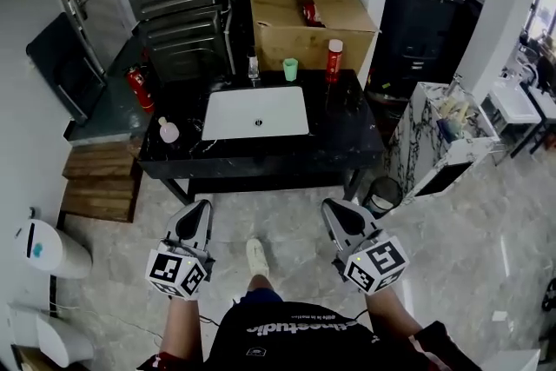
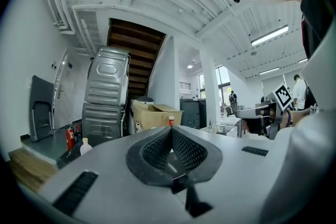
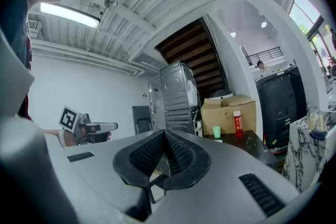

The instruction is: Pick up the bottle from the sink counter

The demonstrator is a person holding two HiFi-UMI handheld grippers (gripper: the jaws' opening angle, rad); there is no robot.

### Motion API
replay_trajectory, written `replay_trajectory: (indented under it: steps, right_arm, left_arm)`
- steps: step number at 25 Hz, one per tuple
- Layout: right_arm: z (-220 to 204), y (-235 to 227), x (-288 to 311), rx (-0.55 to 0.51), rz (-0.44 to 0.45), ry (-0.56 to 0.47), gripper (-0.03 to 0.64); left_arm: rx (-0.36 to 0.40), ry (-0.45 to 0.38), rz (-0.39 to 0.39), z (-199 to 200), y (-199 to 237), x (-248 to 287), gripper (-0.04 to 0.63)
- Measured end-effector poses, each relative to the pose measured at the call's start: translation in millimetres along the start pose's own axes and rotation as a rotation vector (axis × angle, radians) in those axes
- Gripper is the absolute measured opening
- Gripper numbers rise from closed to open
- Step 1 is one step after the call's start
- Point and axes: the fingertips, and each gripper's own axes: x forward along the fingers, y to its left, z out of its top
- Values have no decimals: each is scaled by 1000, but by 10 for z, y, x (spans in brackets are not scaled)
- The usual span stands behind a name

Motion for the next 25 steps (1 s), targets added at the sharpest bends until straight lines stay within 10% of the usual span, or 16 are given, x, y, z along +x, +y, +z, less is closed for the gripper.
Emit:
replay_trajectory:
  steps: [25]
  right_arm:
    - [595,-672,3896,-40,-20,-42,38]
  left_arm:
    - [-29,28,-5,-253,3245,2204,15]
